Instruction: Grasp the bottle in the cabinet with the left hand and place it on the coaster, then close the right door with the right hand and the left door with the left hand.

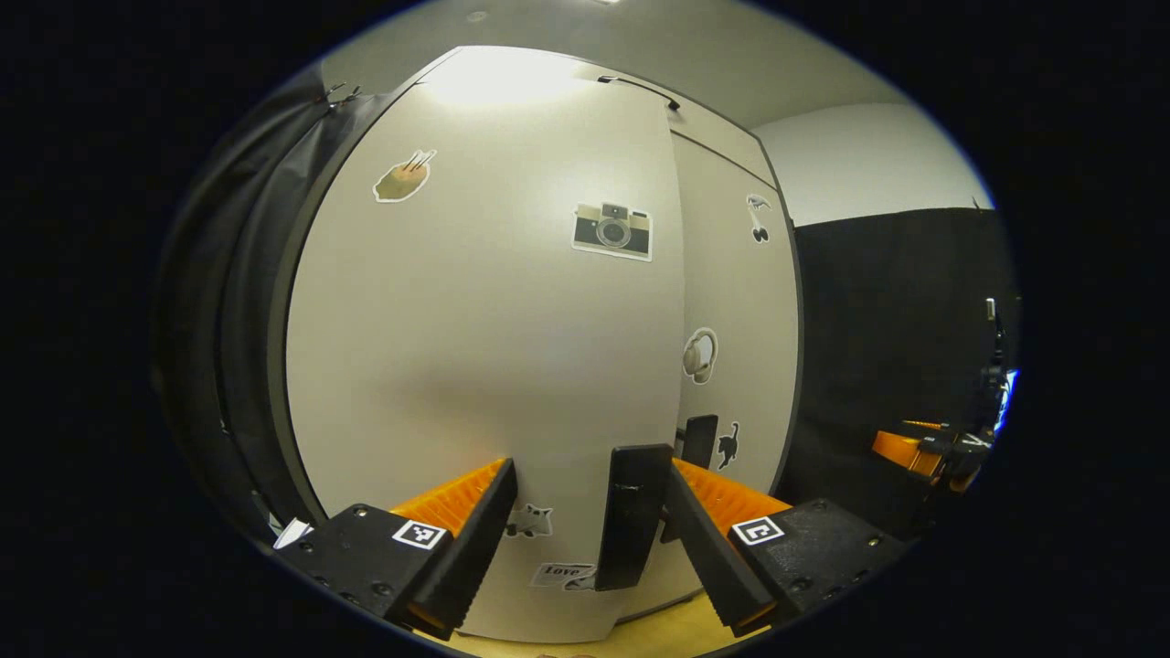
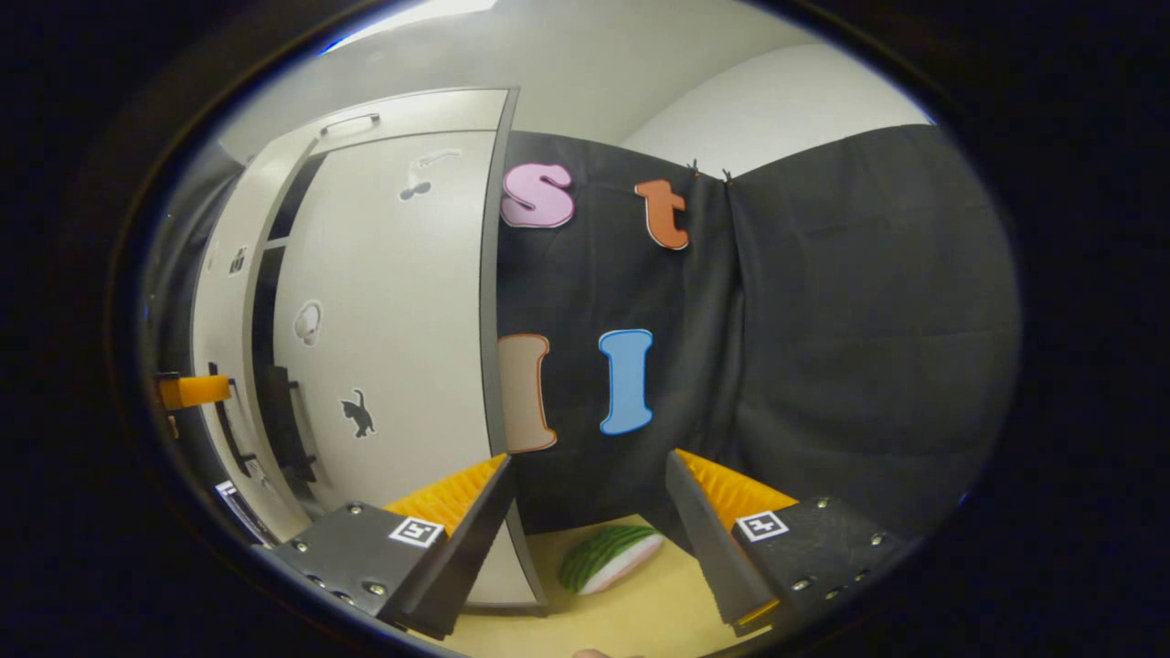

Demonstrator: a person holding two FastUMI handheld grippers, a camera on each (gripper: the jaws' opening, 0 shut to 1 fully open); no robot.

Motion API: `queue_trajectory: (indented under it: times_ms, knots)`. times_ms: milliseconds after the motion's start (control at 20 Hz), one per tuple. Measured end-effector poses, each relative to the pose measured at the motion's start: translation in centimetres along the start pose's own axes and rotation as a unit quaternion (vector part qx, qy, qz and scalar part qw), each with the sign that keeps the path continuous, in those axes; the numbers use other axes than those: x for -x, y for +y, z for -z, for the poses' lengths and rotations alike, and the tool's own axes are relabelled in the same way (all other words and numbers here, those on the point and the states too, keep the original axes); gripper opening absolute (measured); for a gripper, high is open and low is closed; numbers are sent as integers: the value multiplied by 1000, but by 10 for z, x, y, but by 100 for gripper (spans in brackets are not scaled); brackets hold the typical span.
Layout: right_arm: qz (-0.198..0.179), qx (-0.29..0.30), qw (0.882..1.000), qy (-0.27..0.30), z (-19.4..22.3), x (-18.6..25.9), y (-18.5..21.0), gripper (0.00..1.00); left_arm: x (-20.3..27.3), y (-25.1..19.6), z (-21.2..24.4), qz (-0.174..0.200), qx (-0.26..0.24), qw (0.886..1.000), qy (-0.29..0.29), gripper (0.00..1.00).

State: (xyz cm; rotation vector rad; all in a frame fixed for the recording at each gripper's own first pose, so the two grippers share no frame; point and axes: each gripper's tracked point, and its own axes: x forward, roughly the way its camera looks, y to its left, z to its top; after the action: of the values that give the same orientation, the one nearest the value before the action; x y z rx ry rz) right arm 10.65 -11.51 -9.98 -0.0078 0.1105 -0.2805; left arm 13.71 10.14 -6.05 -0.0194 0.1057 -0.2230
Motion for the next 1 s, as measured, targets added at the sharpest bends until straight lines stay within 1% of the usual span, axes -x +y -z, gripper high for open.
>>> queue_trajectory:
  times_ms: [250, 1000]
  knots:
    - [11, -8, 1000, 2, 3, 1, -10, 100, -5, 1, 2, 3, 3, 1000, 1, 97]
    - [14, -18, 1000, 0, 4, -3, -16, 100, -20, 5, 7, 5, 8, 1000, 11, 97]
